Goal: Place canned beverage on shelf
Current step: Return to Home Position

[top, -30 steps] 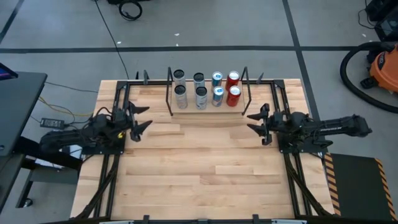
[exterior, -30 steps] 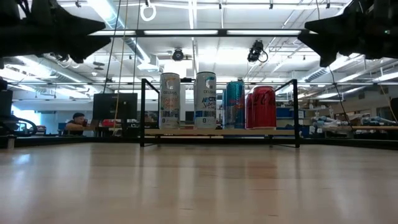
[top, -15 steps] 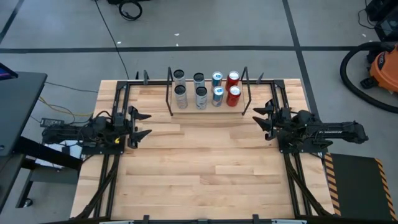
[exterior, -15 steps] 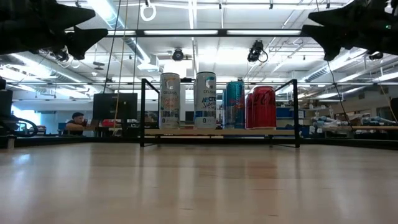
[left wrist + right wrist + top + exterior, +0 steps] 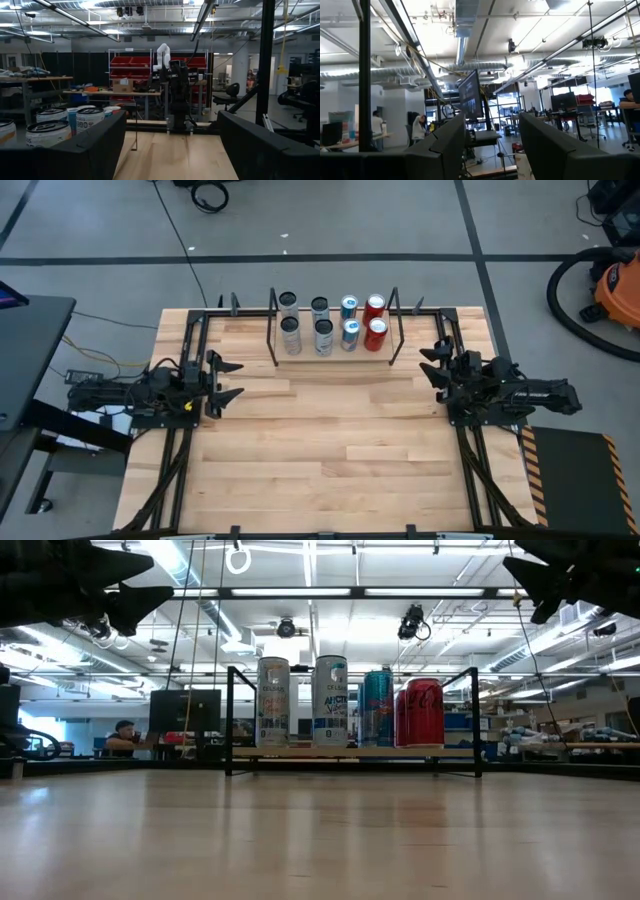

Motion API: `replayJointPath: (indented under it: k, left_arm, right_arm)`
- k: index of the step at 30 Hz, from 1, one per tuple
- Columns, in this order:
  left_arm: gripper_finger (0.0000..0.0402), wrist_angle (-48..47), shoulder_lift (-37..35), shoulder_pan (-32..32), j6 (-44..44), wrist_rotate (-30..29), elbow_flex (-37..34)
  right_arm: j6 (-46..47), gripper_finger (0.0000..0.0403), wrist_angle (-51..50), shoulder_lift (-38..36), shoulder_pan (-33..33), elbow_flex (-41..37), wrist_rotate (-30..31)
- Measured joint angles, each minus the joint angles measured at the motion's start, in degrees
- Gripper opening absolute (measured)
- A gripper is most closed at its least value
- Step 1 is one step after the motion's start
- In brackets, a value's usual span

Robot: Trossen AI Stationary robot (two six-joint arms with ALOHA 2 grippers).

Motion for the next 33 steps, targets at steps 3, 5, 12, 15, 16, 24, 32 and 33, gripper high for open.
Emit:
replayJointPath:
  k: [3, 5, 12, 15, 16, 24, 32, 33]
  left_arm:
    - [0.0316, 0.0, 0.0, 0.0, 0.01, 0.0, 0.0]
    - [0.0316, 0.0, 0.0, 0.0, 0.0, -0.01, 0.0]
    - [0.0316, 0.0, 0.0, 0.03, 0.0, 0.0, 0.0]
    - [0.0316, 0.0, 0.0, 0.03, 0.0, -0.02, 0.0]
    - [0.0316, 0.0, 0.0, 0.06, 0.0, -0.02, 0.0]
    - [0.0316, 0.02, 0.0, 2.86, 0.02, -0.04, 0.0]
    - [0.0316, 0.02, 0.02, 3.22, 0.0, -0.04, 0.0]
    - [0.0316, 0.02, 0.02, 3.22, 0.01, -0.03, 0.0]
  right_arm:
    - [0.0, 0.0194, 0.01, 0.0, 0.0, 0.01, 0.0]
    - [0.0, 0.0194, 0.01, 0.0, 0.0, 0.02, 0.0]
    - [0.0, 0.0194, -0.02, 0.0, -0.02, 0.01, 0.0]
    - [0.0, 0.0194, -0.02, 0.02, -0.02, 0.0, 0.0]
    - [0.0, 0.0194, -0.01, 0.02, -0.02, 0.0, 0.0]
    - [0.0, 0.0194, -0.02, 0.02, -0.02, 0.02, 0.0]
    - [0.0, 0.0194, -0.01, 0.02, -0.03, 0.01, 0.0]
    - [-0.01, 0.0194, -0.01, 0.02, -0.04, 0.0, -0.02]
